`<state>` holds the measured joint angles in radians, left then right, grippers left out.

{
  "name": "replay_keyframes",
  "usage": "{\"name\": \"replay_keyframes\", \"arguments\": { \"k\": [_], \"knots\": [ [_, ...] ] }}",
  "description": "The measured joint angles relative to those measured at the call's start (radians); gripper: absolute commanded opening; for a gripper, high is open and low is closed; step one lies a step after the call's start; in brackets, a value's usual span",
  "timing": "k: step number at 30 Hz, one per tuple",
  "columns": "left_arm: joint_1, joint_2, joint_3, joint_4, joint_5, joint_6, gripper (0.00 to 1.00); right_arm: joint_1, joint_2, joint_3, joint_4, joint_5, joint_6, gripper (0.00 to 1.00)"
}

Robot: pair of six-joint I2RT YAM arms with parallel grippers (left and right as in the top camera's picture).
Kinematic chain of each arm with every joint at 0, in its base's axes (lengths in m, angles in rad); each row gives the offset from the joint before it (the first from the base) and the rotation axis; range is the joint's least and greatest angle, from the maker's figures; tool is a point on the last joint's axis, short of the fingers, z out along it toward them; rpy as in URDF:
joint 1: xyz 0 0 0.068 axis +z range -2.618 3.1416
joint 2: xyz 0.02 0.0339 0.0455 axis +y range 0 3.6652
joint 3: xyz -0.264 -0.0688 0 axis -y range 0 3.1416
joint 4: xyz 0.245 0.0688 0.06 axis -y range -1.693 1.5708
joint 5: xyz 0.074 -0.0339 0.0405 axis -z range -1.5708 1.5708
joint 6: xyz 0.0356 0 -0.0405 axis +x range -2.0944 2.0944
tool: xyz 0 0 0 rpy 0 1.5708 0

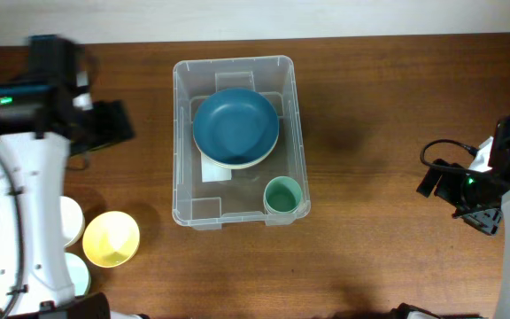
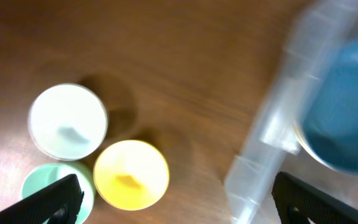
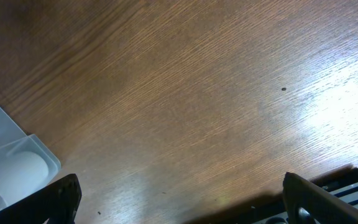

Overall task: Pack container
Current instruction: 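Open the left gripper and withdraw it to the left, then move the left gripper to the yellow bowl and grip its rim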

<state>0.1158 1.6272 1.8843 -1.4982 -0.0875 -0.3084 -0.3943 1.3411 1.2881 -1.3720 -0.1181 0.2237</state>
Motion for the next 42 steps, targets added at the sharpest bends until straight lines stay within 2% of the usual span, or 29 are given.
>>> {"name": "replay_keyframes", "arguments": {
  "k": [6,16,26,29,35,42],
  "knots": [
    [0.124,0.003,-0.208,0.088,0.046,-0.027,0.99,0.000,0.000,0.000,0.000,0.000,0.000,0.99],
    [0.121,0.011,-0.681,0.334,0.145,-0.034,0.99,0.000,0.000,0.000,0.000,0.000,0.000,0.99],
    [0.120,0.011,-0.914,0.569,0.134,-0.062,0.99,0.000,0.000,0.000,0.000,0.000,0.000,0.99],
    [0.120,0.011,-0.922,0.607,0.116,-0.068,0.89,0.000,0.000,0.000,0.000,0.000,0.000,0.99],
    [0.116,0.011,-0.922,0.630,0.091,-0.079,0.49,0.000,0.000,0.000,0.000,0.000,0.000,0.99],
    [0.097,0.011,-0.924,0.657,0.087,-0.082,0.14,0.000,0.000,0.000,0.000,0.000,0.000,0.99]
  ]
}}
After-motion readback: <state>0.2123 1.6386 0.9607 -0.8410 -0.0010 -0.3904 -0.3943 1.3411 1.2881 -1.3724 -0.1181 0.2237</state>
